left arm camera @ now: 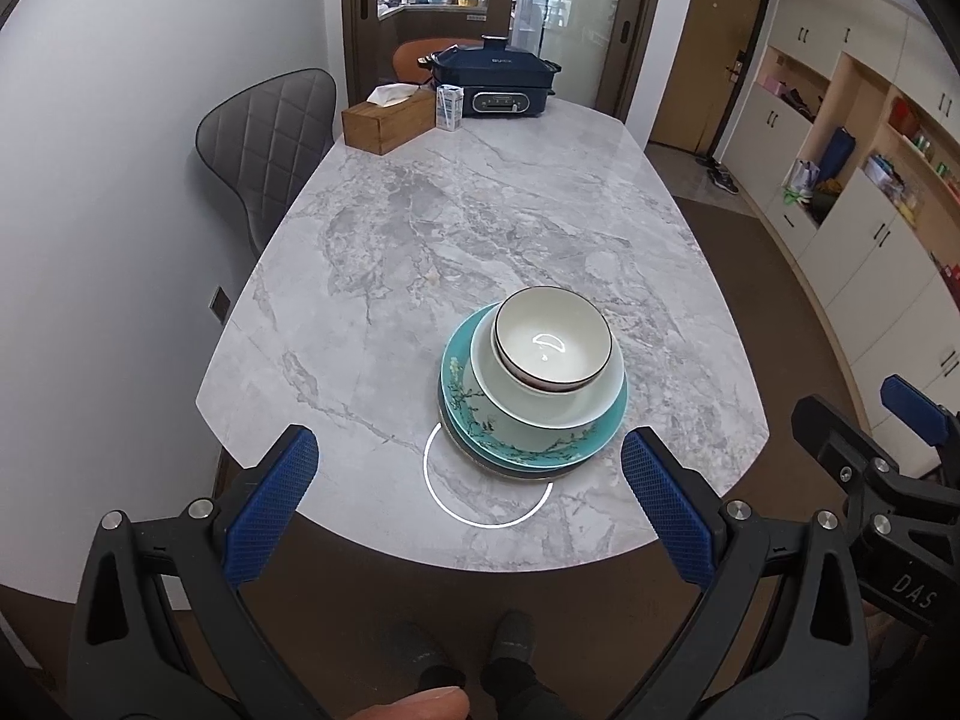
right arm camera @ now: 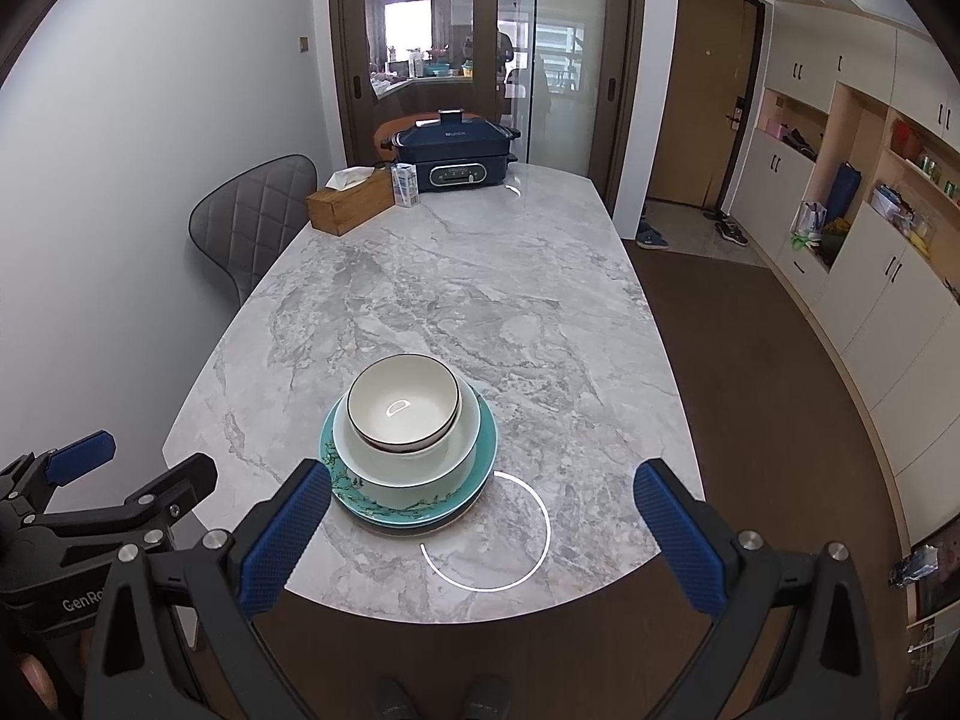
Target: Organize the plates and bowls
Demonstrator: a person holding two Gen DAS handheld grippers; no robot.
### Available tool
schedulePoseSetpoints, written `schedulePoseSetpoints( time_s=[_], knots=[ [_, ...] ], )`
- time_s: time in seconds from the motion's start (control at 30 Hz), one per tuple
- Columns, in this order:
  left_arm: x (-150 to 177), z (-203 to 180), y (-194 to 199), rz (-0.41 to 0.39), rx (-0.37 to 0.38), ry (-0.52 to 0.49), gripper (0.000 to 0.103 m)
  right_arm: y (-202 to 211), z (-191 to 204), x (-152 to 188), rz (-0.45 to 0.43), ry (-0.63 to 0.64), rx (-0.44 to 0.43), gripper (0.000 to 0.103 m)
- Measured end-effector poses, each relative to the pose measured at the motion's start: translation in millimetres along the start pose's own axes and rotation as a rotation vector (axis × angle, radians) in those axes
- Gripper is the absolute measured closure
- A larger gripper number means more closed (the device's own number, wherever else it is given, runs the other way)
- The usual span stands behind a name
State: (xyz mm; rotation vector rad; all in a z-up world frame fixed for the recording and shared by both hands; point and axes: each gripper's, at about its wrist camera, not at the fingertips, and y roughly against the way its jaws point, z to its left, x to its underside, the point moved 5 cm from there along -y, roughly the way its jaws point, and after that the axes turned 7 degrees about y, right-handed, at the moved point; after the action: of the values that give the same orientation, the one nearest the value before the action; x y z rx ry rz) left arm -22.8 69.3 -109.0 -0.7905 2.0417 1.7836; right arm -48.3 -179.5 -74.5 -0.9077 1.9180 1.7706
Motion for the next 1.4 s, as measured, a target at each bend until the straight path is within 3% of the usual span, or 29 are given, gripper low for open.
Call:
schedulePoseSetpoints(
  time_s=[0.17,1.4],
  knots=[
    [-1.0,1.7,4.0,-0.019,-0.033,0.002,0.0,-0.4,-1.6,0.0,0.003,-0.006,0.011,0.0],
    [-8.5,5.8,14.0,-0.034,-0.018,0.005,0.0,-1.7,-3.0,-1.2,0.028,-0.023,0.011,0.0]
  ],
)
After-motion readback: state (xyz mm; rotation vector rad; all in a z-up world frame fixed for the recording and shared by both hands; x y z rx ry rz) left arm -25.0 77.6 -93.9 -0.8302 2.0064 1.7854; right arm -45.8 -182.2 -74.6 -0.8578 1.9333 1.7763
